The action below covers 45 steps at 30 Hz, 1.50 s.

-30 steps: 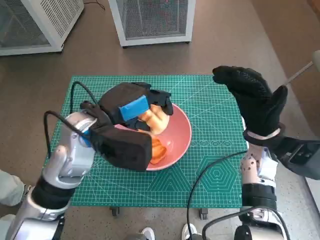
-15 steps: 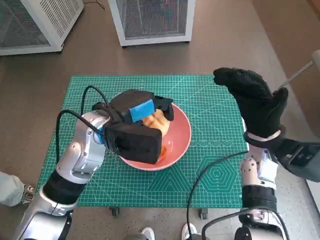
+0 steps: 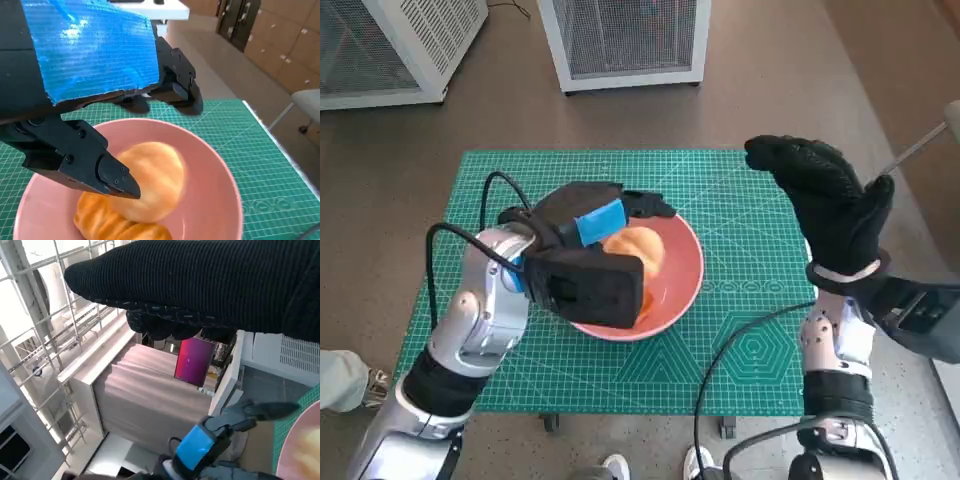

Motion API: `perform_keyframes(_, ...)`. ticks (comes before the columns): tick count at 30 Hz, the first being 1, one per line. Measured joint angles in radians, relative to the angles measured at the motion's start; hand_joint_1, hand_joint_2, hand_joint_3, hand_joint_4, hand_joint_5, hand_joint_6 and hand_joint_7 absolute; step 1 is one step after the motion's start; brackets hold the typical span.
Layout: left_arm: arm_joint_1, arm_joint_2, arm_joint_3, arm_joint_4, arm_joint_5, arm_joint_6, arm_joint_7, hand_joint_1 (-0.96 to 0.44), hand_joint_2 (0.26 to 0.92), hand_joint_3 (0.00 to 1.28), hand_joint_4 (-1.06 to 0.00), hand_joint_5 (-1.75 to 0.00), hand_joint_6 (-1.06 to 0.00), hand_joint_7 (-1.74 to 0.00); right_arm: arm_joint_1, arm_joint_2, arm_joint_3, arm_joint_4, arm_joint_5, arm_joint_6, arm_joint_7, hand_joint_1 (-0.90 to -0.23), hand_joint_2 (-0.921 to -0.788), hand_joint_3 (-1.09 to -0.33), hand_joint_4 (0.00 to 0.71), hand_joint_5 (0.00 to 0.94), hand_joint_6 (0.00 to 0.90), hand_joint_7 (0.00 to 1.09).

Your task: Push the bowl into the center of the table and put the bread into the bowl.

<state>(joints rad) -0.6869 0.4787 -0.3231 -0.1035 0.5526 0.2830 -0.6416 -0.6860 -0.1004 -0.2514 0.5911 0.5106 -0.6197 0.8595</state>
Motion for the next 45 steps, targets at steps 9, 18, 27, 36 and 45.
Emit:
perform_keyframes(9, 0.035, 0.025, 0.196, 0.003, -0.247, -0.128, 0.007, -0.28, 0.852, 0.02, -0.1, 0.0, -0.28, 0.0, -0.001, -0.001, 0.002, -0.004, -0.003, 0.012, -0.016, -0.559, -0.921, -0.573, 0.232, 0.0, 0.337, 0.0)
perform_keyframes(18, 0.043, -0.042, 0.412, 0.049, -0.57, -0.294, 0.068, -0.45, 0.913, 0.09, -0.08, 0.0, -0.23, 0.0, -0.028, -0.01, 0.005, -0.006, -0.011, 0.014, -0.052, -0.548, -0.921, -0.569, 0.239, 0.003, 0.34, 0.0)
perform_keyframes(27, 0.044, -0.112, 0.536, 0.147, -0.753, -0.446, 0.14, -0.61, 0.921, 0.24, -0.17, -0.04, -0.28, -0.03, -0.101, -0.013, 0.013, -0.006, -0.037, 0.016, -0.109, -0.564, -0.921, -0.558, 0.275, 0.017, 0.343, 0.0)
perform_keyframes(36, 0.041, -0.154, 0.574, 0.178, -0.796, -0.463, 0.244, -0.65, 0.921, 0.27, -0.23, -0.05, -0.34, -0.06, -0.16, -0.011, 0.026, 0.014, -0.085, 0.008, -0.179, -0.566, -0.921, -0.532, 0.276, 0.01, 0.356, 0.01)
perform_keyframes(45, 0.025, -0.168, 0.56, 0.184, -0.793, -0.492, 0.274, -0.66, 0.921, 0.3, -0.25, -0.04, -0.34, -0.06, -0.203, -0.011, 0.04, 0.054, -0.122, 0.003, -0.203, -0.561, -0.921, -0.51, 0.282, 0.009, 0.369, 0.02)
